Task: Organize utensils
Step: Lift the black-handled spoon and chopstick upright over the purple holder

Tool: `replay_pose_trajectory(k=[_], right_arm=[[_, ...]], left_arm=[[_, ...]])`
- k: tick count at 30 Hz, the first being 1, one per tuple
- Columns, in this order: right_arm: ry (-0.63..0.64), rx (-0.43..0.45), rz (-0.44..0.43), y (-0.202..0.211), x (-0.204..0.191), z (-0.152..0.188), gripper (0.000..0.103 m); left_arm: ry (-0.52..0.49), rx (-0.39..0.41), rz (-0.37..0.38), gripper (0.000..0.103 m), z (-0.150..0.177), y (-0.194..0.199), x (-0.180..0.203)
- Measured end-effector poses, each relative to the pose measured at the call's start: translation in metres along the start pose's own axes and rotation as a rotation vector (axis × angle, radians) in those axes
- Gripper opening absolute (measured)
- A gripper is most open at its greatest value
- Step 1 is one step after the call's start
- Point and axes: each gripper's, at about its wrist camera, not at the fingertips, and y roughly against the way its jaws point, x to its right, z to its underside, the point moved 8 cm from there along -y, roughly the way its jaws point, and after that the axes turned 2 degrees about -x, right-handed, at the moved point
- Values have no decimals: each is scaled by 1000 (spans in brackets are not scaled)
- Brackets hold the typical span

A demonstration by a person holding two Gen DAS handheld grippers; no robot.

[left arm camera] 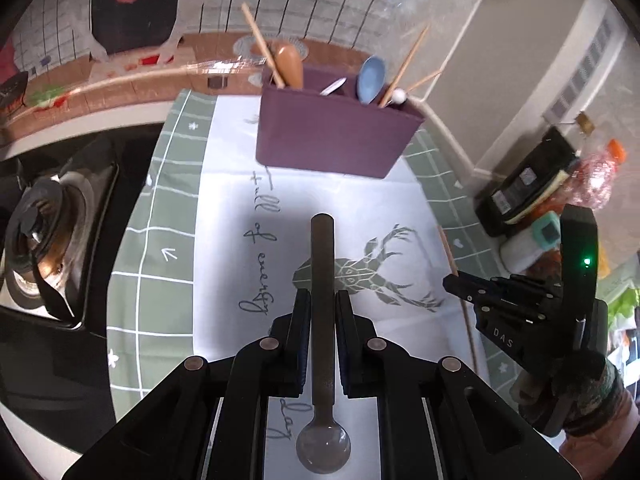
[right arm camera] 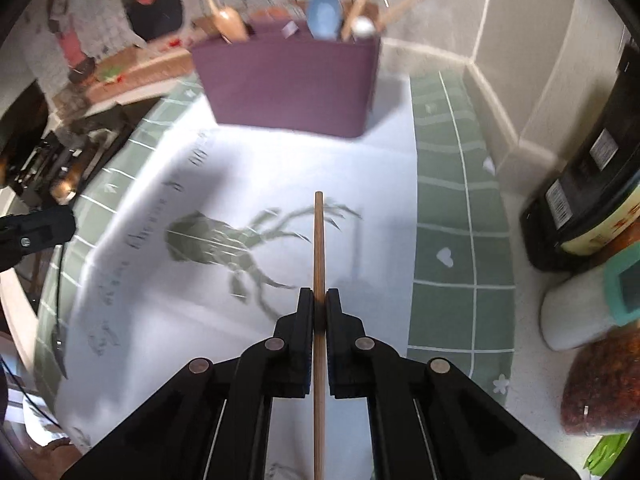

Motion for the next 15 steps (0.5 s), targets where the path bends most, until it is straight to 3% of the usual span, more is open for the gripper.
replay_pose_trajectory(k=[8, 15], right_arm=[[-9, 154, -18, 67, -17, -25, 5], [33, 385, 5, 165, -26, -83, 5]], left_arm=[[-62, 134, 55, 12, -20, 53, 26], [-155, 309, 65, 13, -71, 118, 56]])
